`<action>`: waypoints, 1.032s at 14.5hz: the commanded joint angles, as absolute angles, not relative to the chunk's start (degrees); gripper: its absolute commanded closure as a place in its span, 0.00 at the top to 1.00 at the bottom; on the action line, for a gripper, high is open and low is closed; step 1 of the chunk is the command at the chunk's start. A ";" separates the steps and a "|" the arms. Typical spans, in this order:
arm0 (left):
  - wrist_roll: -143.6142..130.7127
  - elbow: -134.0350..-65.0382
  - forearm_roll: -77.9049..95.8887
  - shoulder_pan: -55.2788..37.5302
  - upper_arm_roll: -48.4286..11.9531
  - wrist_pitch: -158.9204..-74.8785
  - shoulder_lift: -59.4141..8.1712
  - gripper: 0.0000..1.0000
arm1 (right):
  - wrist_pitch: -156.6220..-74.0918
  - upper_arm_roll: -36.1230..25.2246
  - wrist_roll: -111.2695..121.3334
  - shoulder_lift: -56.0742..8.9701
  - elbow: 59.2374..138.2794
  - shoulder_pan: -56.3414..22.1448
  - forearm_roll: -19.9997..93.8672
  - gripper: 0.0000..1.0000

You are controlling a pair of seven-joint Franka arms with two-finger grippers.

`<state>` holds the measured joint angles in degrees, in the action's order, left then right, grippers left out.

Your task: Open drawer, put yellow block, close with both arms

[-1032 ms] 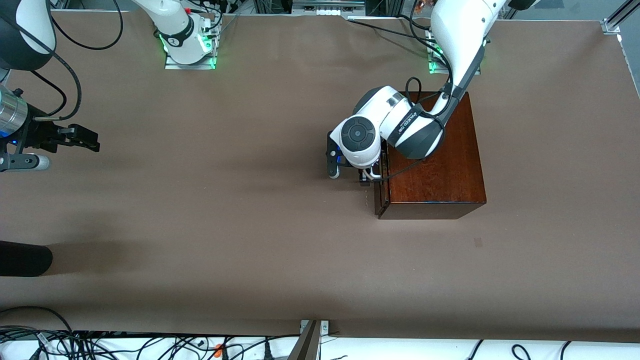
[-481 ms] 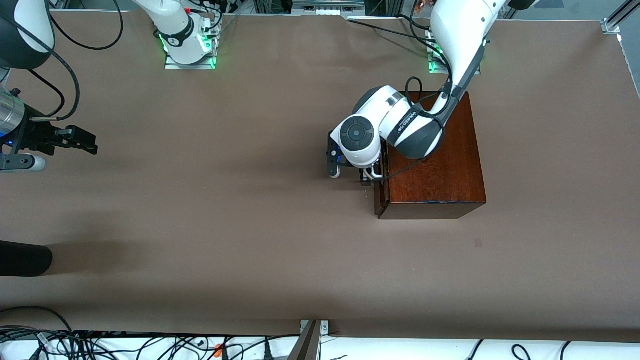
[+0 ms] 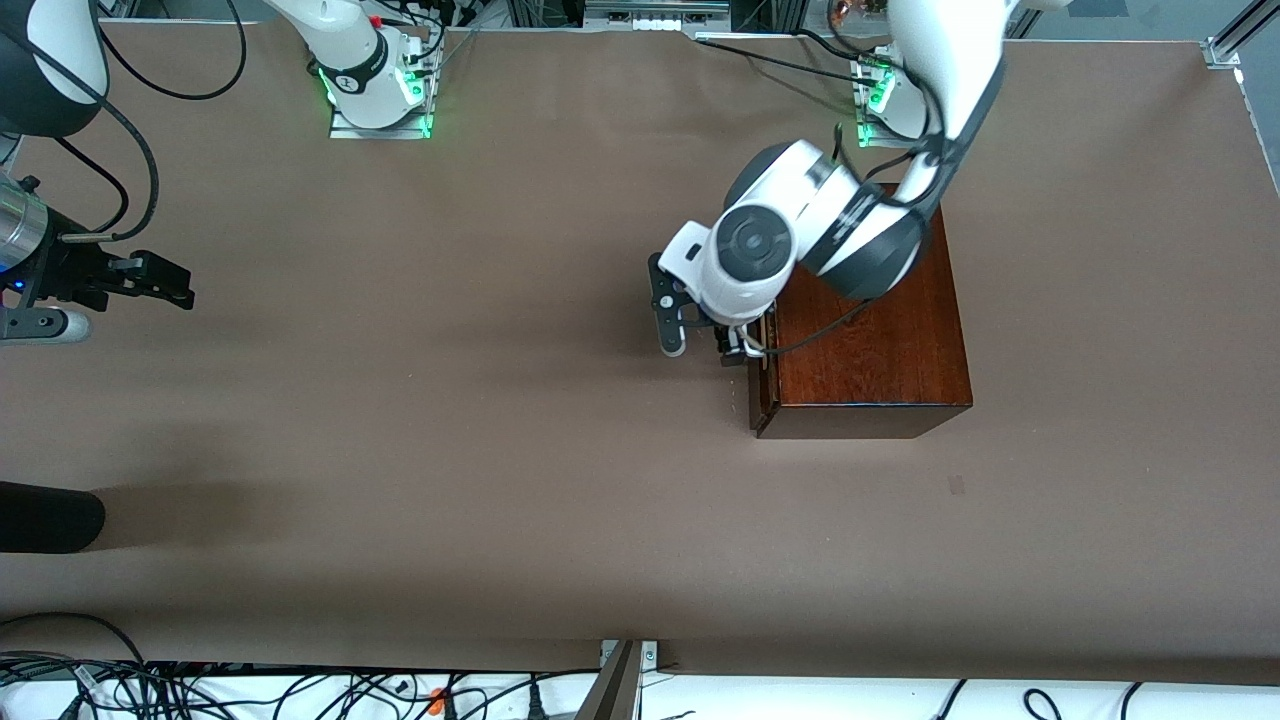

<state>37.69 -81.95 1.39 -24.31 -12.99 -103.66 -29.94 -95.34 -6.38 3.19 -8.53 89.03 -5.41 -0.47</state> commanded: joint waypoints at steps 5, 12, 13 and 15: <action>22.41 -82.36 1.85 -14.53 -11.51 -88.77 -15.22 1.00 | -94.75 -7.38 3.34 -8.09 88.59 -4.83 2.37 1.00; 6.98 -88.04 -0.97 -3.19 -8.26 -88.58 -5.12 1.00 | -94.57 -6.94 3.43 -7.65 87.63 -5.19 -2.02 1.00; 5.12 -92.16 -0.97 -1.60 -8.00 -90.94 -2.40 1.00 | -94.57 -6.94 3.43 -7.56 87.63 -5.19 -1.33 1.00; 4.13 -99.90 -0.79 0.96 -6.86 -97.53 2.79 1.00 | -94.57 -6.86 3.43 -7.47 87.28 -5.10 -1.23 1.00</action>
